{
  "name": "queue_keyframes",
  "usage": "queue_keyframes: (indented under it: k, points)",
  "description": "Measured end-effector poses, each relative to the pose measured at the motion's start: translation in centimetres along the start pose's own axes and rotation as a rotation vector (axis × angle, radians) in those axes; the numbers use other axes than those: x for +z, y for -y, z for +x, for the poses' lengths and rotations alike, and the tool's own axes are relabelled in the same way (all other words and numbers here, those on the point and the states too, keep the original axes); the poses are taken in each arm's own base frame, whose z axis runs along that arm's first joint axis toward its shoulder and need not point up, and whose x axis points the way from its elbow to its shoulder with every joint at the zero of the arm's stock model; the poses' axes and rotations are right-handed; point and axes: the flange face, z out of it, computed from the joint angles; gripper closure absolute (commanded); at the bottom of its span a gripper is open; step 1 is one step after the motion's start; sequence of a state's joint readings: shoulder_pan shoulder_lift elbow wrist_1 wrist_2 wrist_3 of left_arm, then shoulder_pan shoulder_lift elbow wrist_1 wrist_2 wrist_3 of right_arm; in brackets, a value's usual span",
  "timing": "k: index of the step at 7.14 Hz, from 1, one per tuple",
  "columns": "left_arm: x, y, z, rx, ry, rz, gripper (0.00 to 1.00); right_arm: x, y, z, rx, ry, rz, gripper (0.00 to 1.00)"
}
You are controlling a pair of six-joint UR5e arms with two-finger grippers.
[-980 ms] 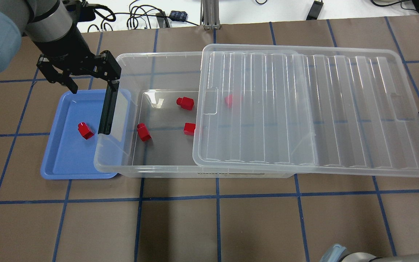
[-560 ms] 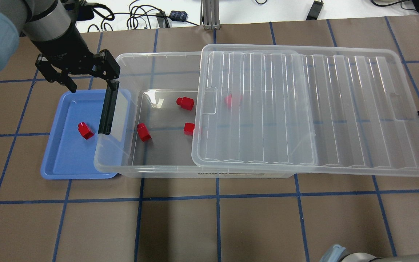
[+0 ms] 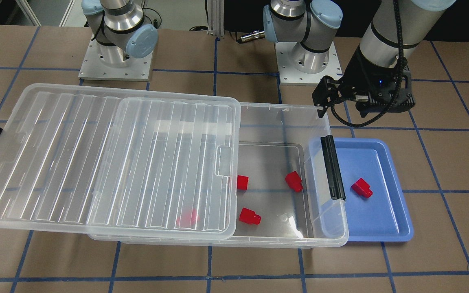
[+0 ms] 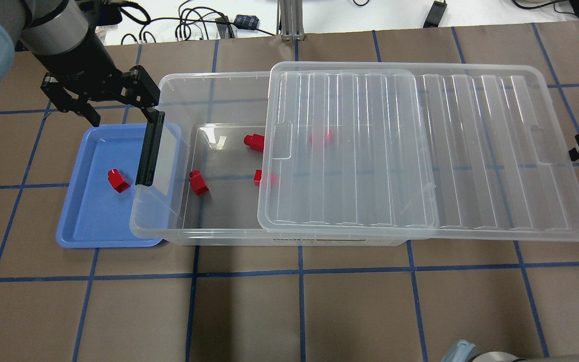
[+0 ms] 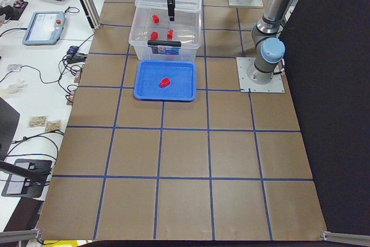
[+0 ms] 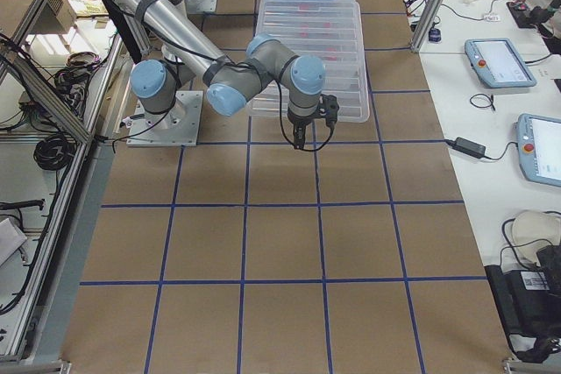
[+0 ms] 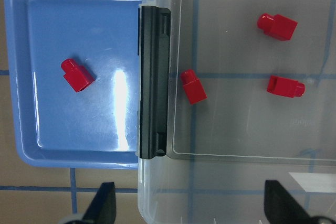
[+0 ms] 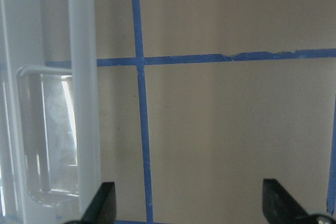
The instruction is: Place red block in blue tray from box
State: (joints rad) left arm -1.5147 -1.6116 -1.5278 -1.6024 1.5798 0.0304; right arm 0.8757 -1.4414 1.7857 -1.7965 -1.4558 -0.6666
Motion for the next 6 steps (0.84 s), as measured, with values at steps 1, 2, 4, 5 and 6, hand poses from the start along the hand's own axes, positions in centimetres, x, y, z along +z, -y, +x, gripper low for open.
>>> queue_keyframes:
  k: [1, 2, 4, 5, 6]
  points:
    - [0.0, 0.1, 0.0, 0.001, 0.000, 0.001, 0.00, 0.0, 0.0, -0.1, 0.002, 0.000, 0.000, 0.00]
    - [0.0, 0.1, 0.0, 0.001, 0.000, 0.002, 0.00, 0.0, 0.1, -0.3, 0.003, -0.001, -0.001, 0.00]
    - [0.1, 0.1, 0.0, 0.001, 0.000, 0.003, 0.00, 0.0, 0.3, -1.1, 0.007, -0.003, -0.002, 0.00]
    - [0.0, 0.1, 0.0, 0.001, -0.002, 0.004, 0.00, -0.1, 0.4, -1.6, 0.010, -0.004, -0.002, 0.00]
    - [0.0, 0.2, 0.0, 0.001, -0.004, 0.005, 0.00, -0.2, 0.4, -2.2, 0.014, -0.004, -0.006, 0.00]
